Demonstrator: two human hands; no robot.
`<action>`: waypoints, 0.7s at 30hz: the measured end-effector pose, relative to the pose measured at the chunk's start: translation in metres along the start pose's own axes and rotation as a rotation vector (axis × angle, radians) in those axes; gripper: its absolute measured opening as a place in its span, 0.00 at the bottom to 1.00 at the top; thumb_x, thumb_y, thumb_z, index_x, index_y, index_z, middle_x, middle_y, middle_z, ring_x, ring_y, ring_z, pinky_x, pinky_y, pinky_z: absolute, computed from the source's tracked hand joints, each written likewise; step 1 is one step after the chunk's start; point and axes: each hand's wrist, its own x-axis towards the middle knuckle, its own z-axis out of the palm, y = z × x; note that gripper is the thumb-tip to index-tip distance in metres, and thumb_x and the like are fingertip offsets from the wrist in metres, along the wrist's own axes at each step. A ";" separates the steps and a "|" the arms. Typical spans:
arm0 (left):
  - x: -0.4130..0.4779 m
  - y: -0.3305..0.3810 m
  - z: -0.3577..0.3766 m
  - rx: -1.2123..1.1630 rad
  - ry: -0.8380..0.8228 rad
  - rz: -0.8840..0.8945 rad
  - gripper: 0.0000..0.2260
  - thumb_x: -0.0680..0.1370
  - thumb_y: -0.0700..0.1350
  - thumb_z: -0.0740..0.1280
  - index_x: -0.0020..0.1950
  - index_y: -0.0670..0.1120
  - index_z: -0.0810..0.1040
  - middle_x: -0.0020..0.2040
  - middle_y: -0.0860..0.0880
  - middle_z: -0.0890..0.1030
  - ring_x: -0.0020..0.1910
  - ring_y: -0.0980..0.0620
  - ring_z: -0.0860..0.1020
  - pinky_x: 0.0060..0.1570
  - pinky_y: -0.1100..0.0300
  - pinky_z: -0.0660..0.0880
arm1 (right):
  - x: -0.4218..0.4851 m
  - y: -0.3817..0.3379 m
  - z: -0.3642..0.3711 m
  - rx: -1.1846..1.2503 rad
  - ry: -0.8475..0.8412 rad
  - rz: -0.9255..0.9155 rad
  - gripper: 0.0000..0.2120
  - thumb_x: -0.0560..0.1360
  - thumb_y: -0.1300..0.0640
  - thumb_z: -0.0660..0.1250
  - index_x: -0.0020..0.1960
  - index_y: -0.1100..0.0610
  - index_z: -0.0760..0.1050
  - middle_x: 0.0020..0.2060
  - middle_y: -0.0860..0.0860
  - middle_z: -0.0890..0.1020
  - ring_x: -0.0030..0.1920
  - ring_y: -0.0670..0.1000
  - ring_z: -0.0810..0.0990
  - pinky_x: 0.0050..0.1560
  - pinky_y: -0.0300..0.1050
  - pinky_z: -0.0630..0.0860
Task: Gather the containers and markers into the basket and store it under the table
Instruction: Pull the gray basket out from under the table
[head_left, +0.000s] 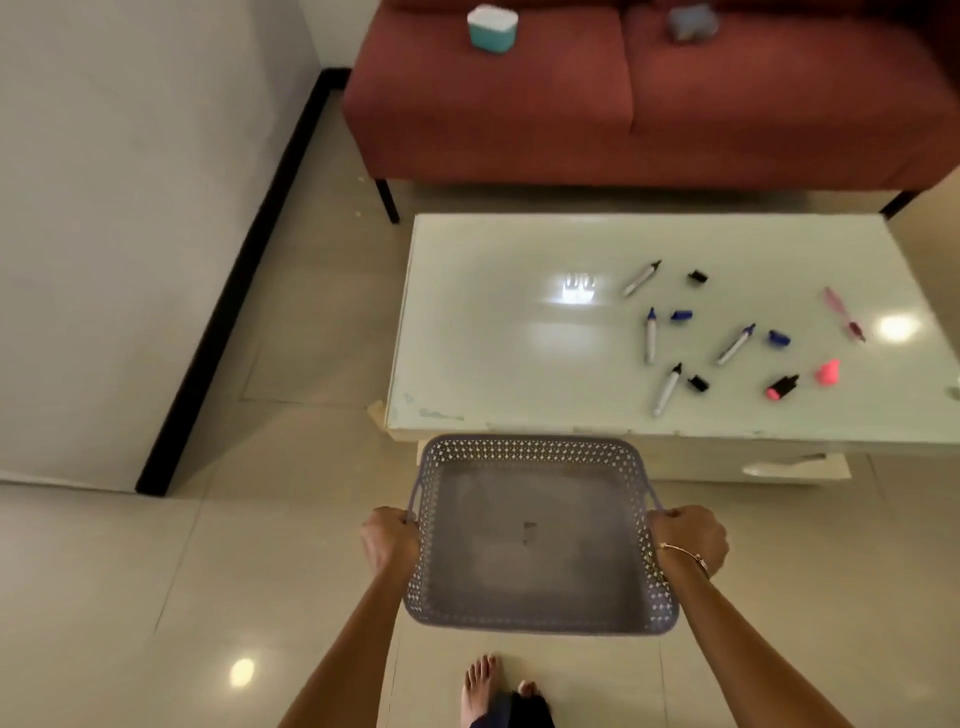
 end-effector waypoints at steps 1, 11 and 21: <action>0.001 0.017 -0.010 -0.015 0.006 0.009 0.11 0.71 0.33 0.66 0.30 0.42 0.81 0.28 0.43 0.78 0.27 0.49 0.74 0.27 0.61 0.67 | 0.001 -0.017 -0.008 0.013 0.004 -0.036 0.06 0.64 0.60 0.70 0.40 0.61 0.83 0.37 0.63 0.84 0.39 0.63 0.82 0.40 0.48 0.78; 0.108 0.143 -0.020 -0.078 0.067 0.129 0.05 0.72 0.32 0.66 0.41 0.34 0.81 0.39 0.37 0.82 0.39 0.40 0.80 0.37 0.56 0.70 | 0.074 -0.159 0.015 0.133 0.069 -0.177 0.07 0.68 0.64 0.67 0.41 0.61 0.84 0.37 0.62 0.85 0.41 0.63 0.81 0.39 0.41 0.69; 0.210 0.192 0.022 -0.076 0.041 0.200 0.20 0.73 0.32 0.66 0.25 0.51 0.70 0.32 0.42 0.76 0.34 0.47 0.73 0.39 0.54 0.74 | 0.149 -0.218 0.071 0.125 0.080 -0.142 0.07 0.71 0.64 0.67 0.46 0.61 0.83 0.43 0.61 0.85 0.45 0.62 0.82 0.48 0.48 0.78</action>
